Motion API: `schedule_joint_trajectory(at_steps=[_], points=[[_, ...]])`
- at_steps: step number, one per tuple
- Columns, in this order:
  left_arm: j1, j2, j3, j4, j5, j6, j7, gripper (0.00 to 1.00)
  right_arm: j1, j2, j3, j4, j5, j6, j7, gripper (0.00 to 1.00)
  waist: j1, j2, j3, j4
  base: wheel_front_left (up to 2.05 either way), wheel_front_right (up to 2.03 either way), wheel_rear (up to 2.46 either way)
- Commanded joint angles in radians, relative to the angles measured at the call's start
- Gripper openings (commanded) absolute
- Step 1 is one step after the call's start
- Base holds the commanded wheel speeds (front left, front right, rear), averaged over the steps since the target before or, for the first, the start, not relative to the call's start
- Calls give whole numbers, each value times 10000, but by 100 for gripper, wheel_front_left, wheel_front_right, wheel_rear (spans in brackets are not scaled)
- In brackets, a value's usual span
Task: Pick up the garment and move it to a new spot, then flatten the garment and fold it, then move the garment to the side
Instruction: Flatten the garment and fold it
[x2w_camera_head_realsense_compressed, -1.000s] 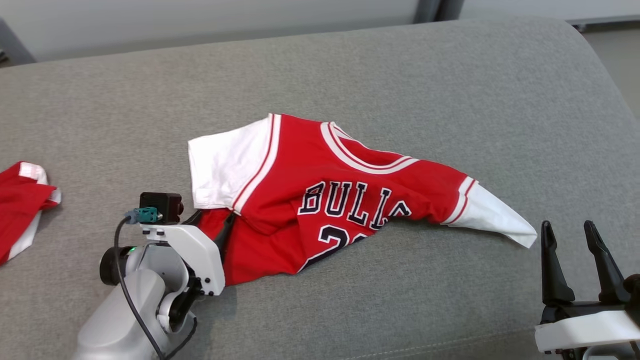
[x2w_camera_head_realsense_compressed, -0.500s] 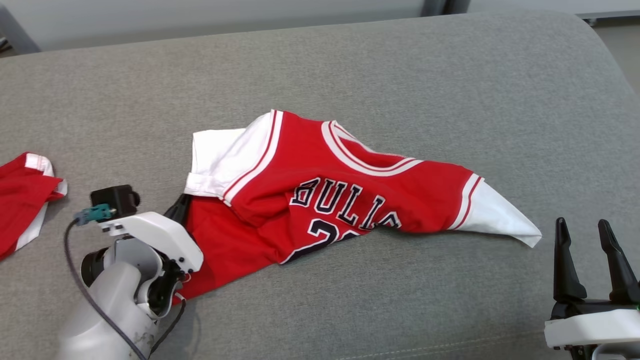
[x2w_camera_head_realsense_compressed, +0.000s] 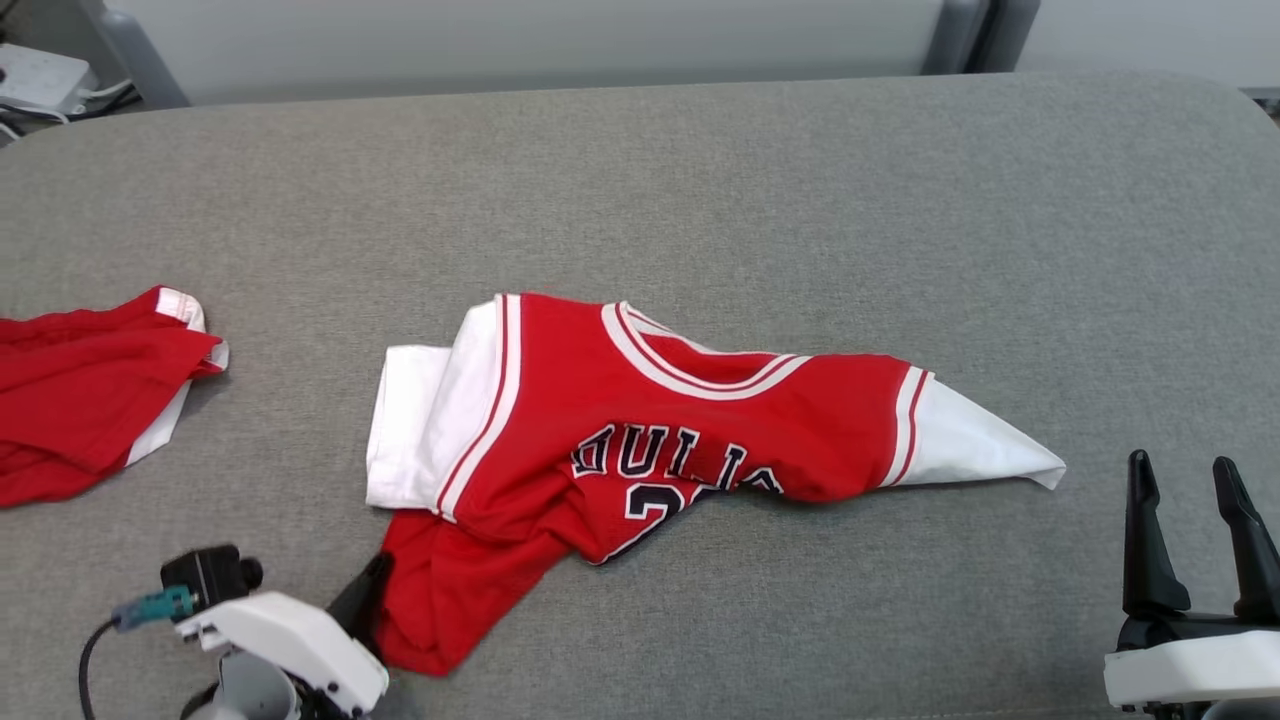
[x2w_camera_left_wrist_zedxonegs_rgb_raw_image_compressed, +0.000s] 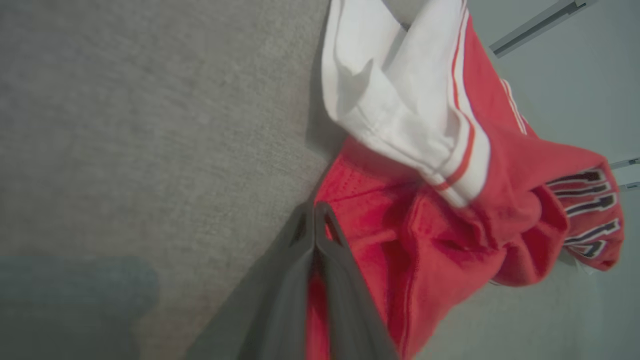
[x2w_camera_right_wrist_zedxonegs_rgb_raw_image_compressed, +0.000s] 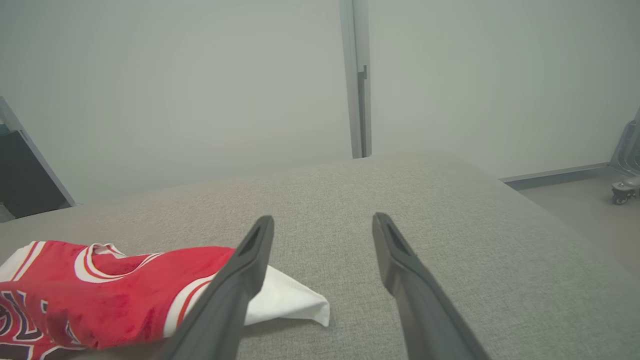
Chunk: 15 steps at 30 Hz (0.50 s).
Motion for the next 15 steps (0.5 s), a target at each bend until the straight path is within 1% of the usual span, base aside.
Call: schedule_joint_trajectory(at_steps=[1, 4, 7, 8, 9, 12, 15], points=[[257, 370, 376, -270, -112, 122, 75, 0, -57, -149, 213, -305, 44, -2, 14, 100, 0, -1, -79, 99, 0, 0, 0], [821, 529, 478, -1032, -257, 288, 165, 0, 3, -149, 153, -326, 74, -2, 44, 100, 0, -1, -142, 226, 0, 0, 0], [1100, 683, 441, -1682, -67, 495, 58, 0, 29, -149, 129, -356, 61, -2, 65, 100, 0, -1, -200, 339, 0, 0, 0], [1142, 708, 417, -1869, 43, 590, -25, 59, 22, -149, 153, -355, 57, -2, 80, 100, 0, -1, -215, 353, 0, 0, 0], [1162, 688, 434, -2056, 107, 679, -141, 100, 13, -149, 161, -352, 36, -2, 86, 100, 0, -1, -259, 375, 0, 0, 0], [1183, 760, 555, -2575, 434, 1027, -611, 100, -27, -149, 135, -379, -53, -2, 106, 100, 0, -1, -382, 373, 0, 0, 0], [1175, 997, 683, -3066, 1045, 1625, -1174, 100, -84, -149, 57, -458, -194, -2, 142, 100, 0, -1, -541, 350, 0, 0, 0]])
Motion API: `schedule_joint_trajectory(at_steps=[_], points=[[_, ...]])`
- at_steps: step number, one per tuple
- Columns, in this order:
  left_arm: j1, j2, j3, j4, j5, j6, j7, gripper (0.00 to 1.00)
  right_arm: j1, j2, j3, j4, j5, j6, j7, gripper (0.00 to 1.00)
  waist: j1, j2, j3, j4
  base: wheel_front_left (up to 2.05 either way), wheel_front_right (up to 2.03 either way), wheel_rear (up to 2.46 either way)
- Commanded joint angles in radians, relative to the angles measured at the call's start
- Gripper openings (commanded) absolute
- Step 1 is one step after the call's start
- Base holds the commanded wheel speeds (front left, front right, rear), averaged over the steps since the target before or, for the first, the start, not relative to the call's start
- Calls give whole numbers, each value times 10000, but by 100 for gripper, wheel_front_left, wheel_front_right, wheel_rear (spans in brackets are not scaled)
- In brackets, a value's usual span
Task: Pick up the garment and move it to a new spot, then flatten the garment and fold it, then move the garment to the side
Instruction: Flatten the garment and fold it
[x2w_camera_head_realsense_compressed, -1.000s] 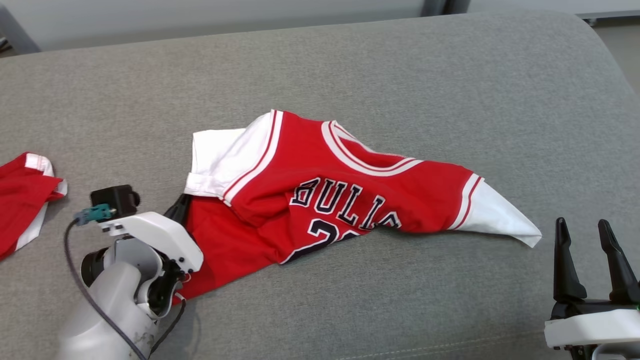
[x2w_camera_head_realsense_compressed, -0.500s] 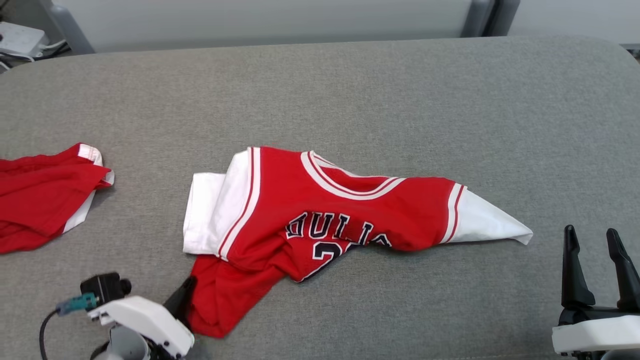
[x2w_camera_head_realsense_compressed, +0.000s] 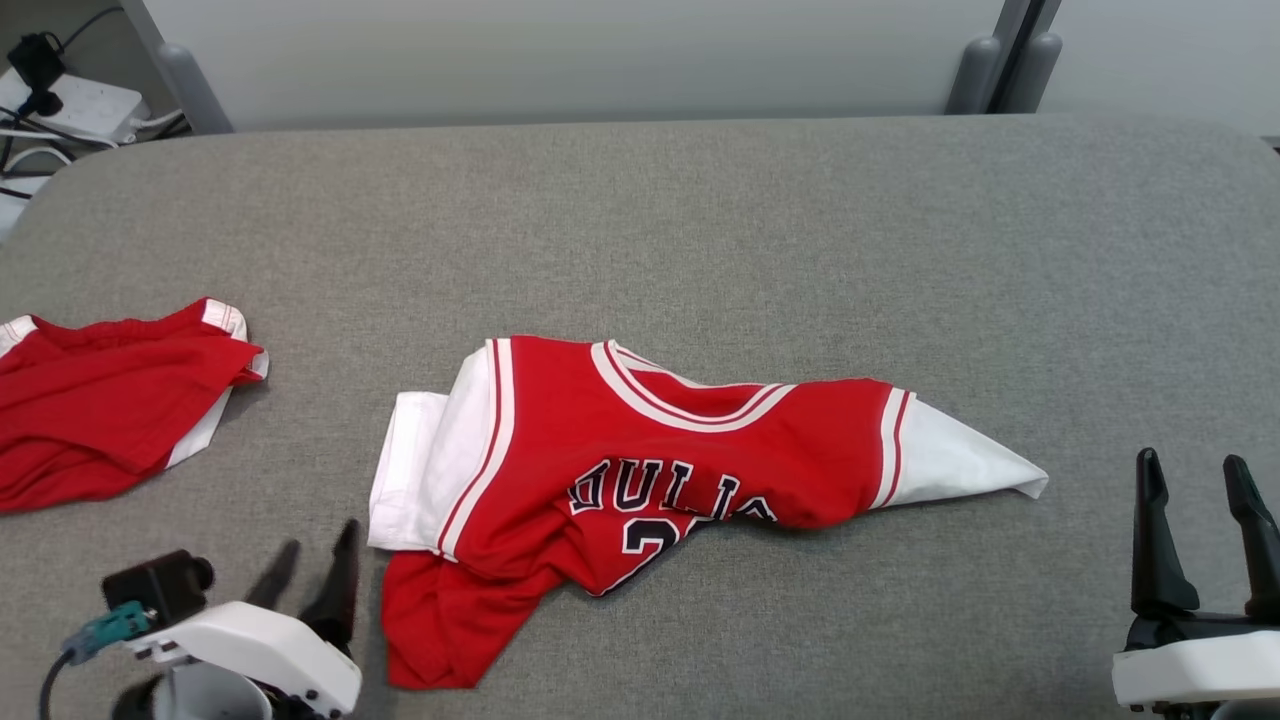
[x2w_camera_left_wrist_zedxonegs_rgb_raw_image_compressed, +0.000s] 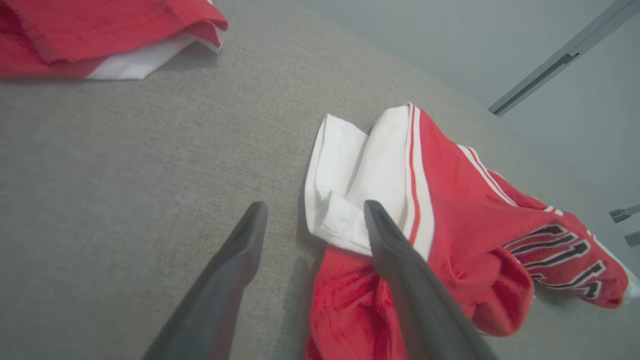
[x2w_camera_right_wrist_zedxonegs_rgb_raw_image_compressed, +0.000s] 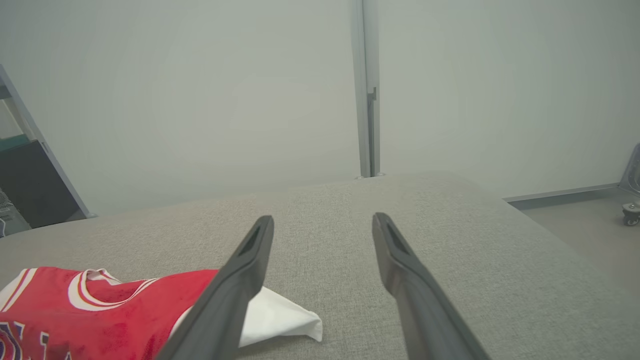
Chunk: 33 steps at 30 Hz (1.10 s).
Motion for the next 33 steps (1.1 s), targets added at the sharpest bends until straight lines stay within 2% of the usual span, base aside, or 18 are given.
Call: schedule_joint_trajectory(at_steps=[1, 7, 14, 19, 27, 33], points=[[-269, 421, 483, -427, 306, 267, -308, 100, -150, -149, 122, -336, -145, -2, 50, 100, 0, 0, -119, -6, 0, 0, 0], [-343, 1005, 631, -1705, 1864, 1636, -1359, 100, -343, -253, 224, -656, -752, -2, 197, 100, 0, 0, -422, 98, 0, 0, 0], [-111, 1734, 181, -3696, 3675, 3121, -1378, 100, -425, -723, 1146, -716, -1283, -2, 571, 100, 0, 0, -857, 397, 0, 0, 0], [486, 1927, -162, -4514, 4096, 3639, -987, 100, -20, -765, 1489, -613, -1391, -2, 685, 100, 0, 0, -1124, 478, 0, 0, 0], [1212, 1951, -514, -5109, 4277, 4072, -635, 100, 608, -648, 1702, -436, -1362, -2, 796, 100, 0, 0, -1443, 513, 0, 0, 0], [1455, 1889, -543, -5212, 4165, 4182, -565, 100, 830, -540, 1734, -337, -1303, -2, 831, 100, 0, 0, -1553, 579, 0, 0, 0]])
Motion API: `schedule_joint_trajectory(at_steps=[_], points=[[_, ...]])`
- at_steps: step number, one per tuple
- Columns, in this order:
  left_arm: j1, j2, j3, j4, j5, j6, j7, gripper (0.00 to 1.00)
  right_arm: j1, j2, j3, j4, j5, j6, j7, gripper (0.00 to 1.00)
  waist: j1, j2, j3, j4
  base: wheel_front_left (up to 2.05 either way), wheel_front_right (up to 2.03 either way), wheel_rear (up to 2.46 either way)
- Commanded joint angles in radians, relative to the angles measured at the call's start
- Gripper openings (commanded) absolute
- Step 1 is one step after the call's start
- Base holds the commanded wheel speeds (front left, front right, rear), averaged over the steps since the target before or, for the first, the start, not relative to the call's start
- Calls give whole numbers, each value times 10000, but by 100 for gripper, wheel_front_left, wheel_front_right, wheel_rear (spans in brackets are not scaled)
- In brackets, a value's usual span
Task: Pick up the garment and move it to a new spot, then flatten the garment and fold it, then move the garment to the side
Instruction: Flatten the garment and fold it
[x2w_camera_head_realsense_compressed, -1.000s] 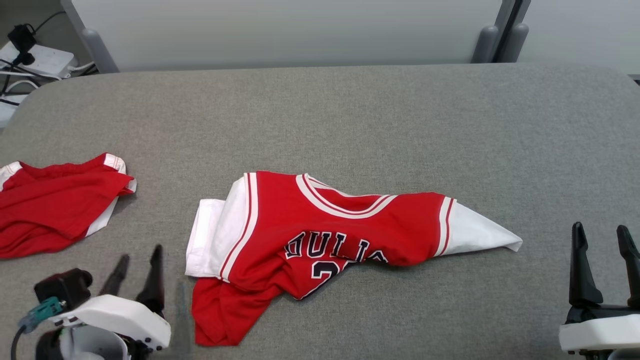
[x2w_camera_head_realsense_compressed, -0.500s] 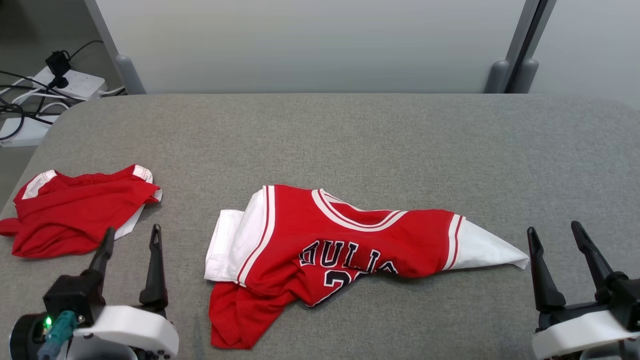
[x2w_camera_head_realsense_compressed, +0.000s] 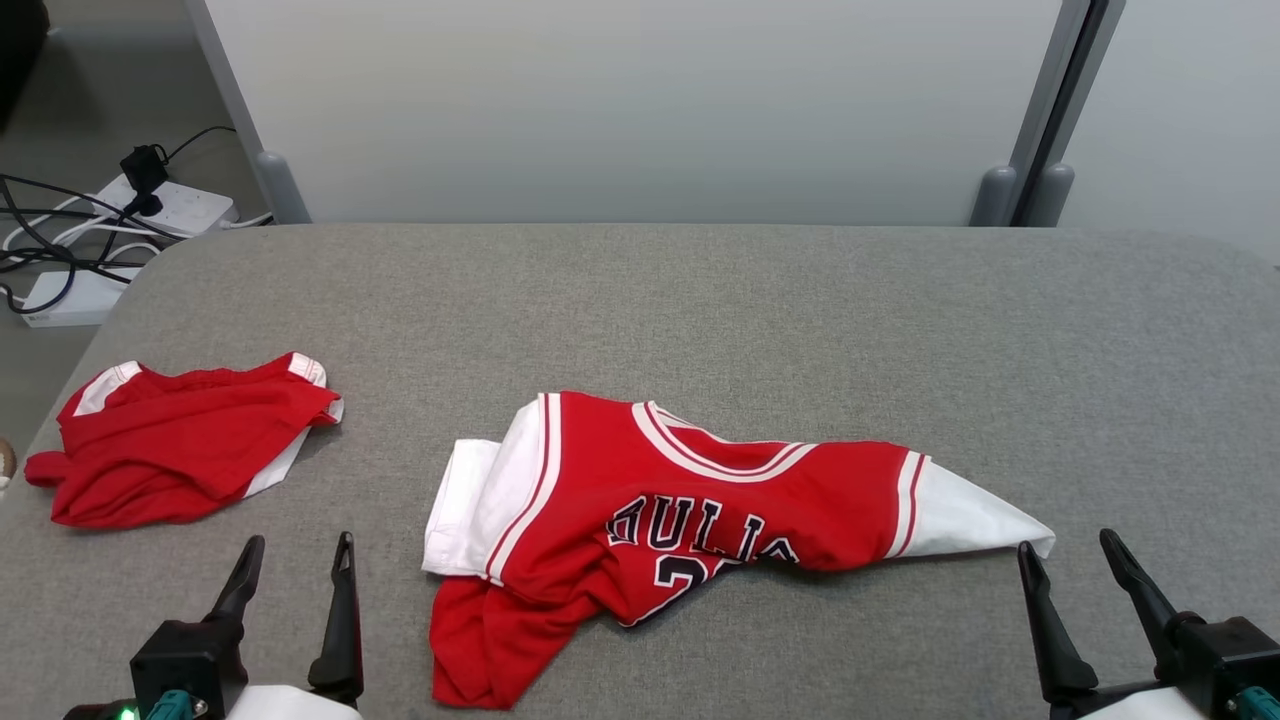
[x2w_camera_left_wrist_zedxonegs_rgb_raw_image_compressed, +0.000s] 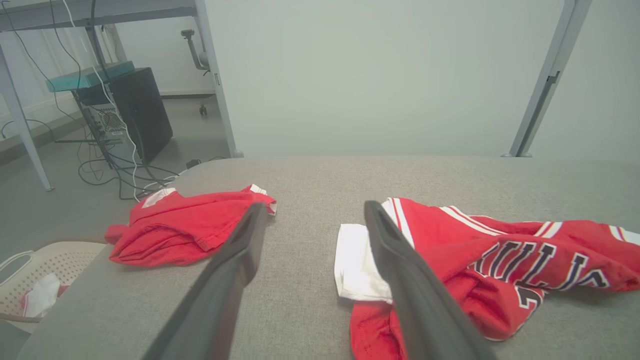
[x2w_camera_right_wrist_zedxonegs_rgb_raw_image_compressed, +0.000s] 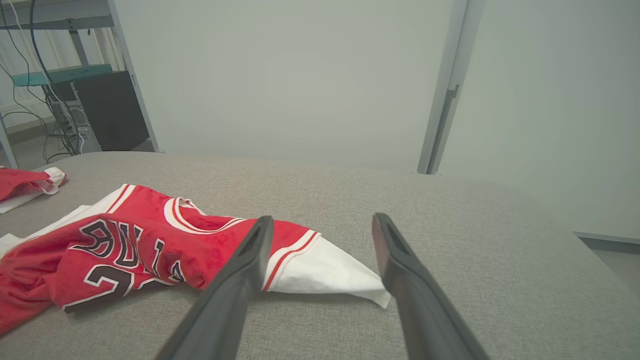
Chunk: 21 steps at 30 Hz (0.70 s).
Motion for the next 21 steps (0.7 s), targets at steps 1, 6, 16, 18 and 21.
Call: schedule_joint_trajectory(at_steps=[1, 6, 16, 18, 21], points=[[-341, 188, 409, -272, -76, 94, -18, 100, -155, -154, 225, -260, 14, -4, 12, 100, 0, -1, 3, 6, 0, 0, 0], [-405, 184, 382, -216, -99, 59, -5, 100, -217, -148, 224, -243, 34, -4, 5, 100, 0, -1, 47, 17, 0, 0, 0], [-485, 133, 365, -174, -138, 53, -49, 100, -350, -171, 167, -194, 44, -4, -41, 100, 0, -1, 87, 41, 0, 0, 0], [-508, 103, 369, -168, -173, 37, -69, 100, -410, -160, 190, -183, 93, -4, -36, 100, 0, -1, 96, 43, 0, 0, 0], [-593, 30, 385, -160, -224, -18, -157, 100, -768, -374, 344, -136, 225, -4, 55, 100, 0, -1, 177, 120, 0, 0, 0]])
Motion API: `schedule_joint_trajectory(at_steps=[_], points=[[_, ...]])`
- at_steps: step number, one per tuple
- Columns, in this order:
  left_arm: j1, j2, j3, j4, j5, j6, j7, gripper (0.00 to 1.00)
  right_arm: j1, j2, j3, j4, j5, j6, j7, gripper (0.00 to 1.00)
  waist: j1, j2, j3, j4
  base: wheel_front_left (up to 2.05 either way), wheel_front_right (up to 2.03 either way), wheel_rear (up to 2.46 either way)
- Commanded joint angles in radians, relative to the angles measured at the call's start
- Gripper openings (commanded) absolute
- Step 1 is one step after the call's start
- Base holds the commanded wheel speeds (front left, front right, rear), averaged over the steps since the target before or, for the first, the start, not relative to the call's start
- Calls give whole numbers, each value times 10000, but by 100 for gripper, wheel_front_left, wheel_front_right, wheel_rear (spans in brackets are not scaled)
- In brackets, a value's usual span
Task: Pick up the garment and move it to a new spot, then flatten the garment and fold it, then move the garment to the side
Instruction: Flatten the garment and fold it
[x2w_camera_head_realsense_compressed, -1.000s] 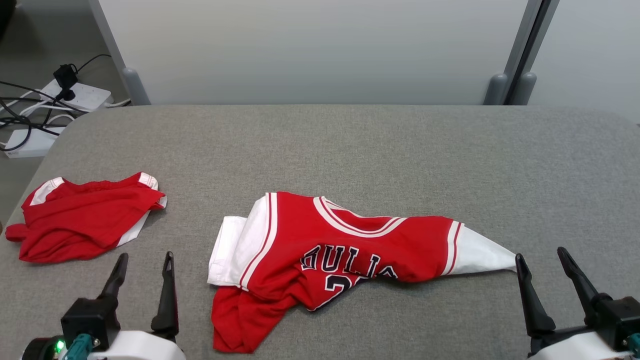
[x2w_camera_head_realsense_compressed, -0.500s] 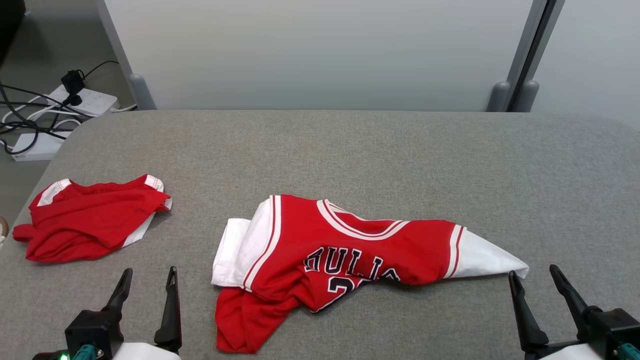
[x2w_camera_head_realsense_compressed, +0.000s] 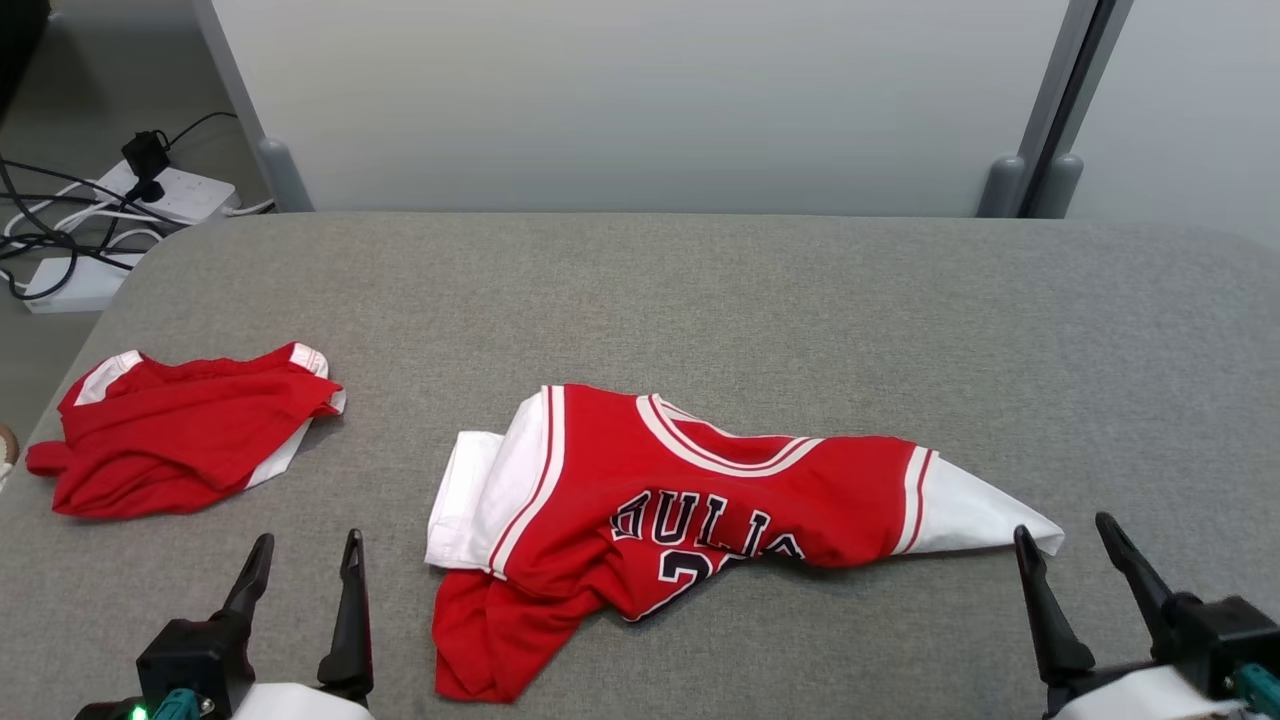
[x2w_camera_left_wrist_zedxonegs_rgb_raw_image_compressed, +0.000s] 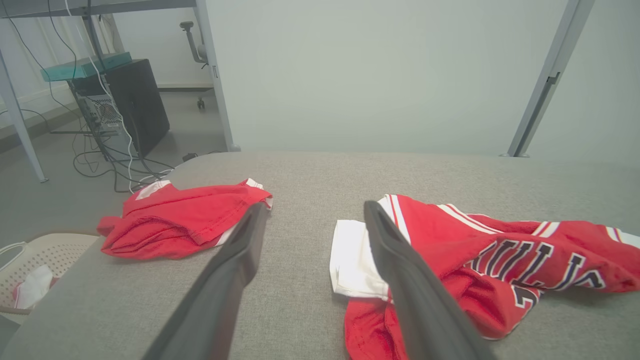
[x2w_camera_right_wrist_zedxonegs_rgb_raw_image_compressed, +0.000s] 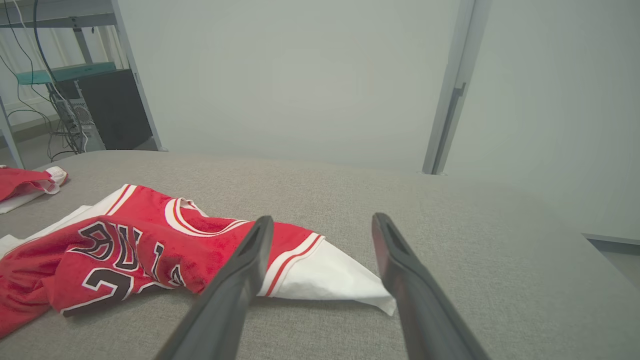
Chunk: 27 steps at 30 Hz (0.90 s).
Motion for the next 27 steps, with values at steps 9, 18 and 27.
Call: schedule_joint_trajectory(at_steps=[9, 18, 27], points=[[-1526, -133, 80, 51, -78, -568, -318, 100, -4383, -2661, 3221, 623, 1262, -2, 1244, 100, 0, 0, 934, 1233, 0, 0, 0], [-2597, -757, -430, 753, -79, -1286, -660, 100, -8176, -3970, 6881, 2543, 3430, -2, 2611, 100, 0, 0, 1607, 2735, 0, 0, 0], [-3508, -1574, -1004, 1635, -123, -1971, -1069, 100, -10348, -3908, 10295, 5234, 5523, -2, 2738, 100, 0, 0, 2289, 4070, 0, 0, 0]])
